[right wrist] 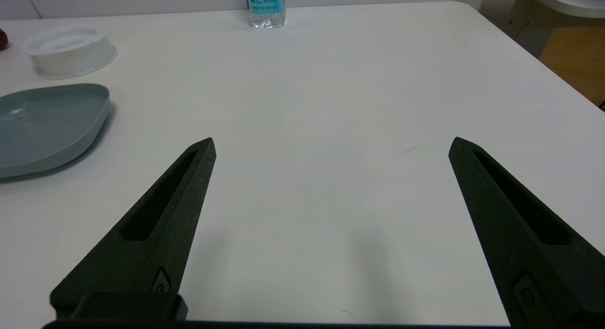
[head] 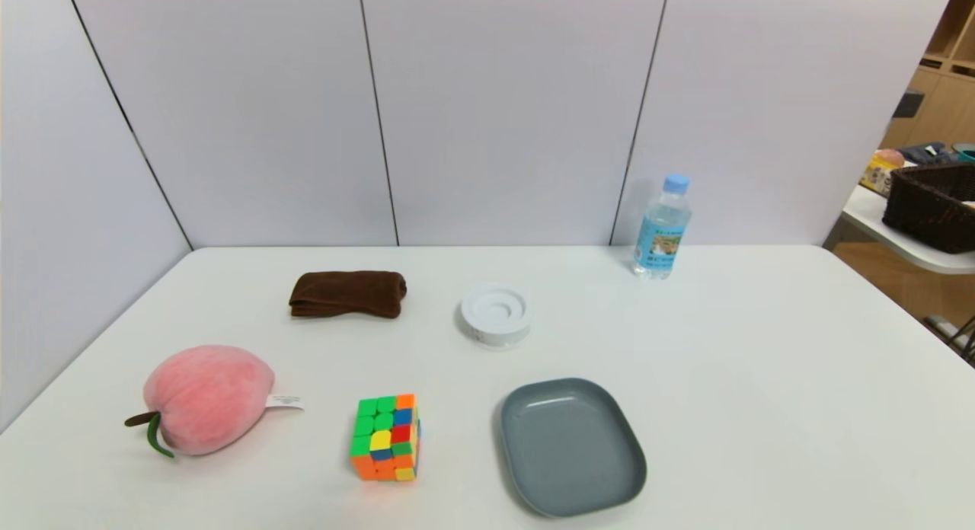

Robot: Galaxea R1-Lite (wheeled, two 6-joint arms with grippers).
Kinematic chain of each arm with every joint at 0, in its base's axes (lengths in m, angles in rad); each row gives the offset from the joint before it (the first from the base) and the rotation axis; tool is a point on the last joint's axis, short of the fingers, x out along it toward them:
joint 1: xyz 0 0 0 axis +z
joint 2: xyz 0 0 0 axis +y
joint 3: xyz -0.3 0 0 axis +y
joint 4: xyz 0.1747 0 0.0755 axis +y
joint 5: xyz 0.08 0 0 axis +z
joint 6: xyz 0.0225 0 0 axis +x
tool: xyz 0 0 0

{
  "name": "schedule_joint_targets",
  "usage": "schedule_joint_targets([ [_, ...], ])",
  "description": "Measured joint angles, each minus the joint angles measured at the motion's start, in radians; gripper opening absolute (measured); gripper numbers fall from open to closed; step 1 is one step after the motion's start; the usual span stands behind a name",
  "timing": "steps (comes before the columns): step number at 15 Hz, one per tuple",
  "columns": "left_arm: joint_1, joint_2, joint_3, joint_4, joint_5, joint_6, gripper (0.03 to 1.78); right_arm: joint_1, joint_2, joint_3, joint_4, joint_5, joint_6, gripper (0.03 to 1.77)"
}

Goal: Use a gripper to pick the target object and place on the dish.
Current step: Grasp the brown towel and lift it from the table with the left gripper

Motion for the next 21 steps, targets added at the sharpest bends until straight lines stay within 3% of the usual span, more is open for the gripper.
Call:
schedule_joint_targets([
  [15, 0.0, 0.0, 0.0, 0.0, 0.001, -0.008, 1.69, 0.0, 0.0, 0.0, 0.0, 0.0, 0.0, 1.71],
  [21, 0.0, 0.0, 0.0, -0.002, 0.022, -0.114, 1.69, 0.0, 0.0, 0.0, -0.001, 0.0, 0.0, 1.71],
])
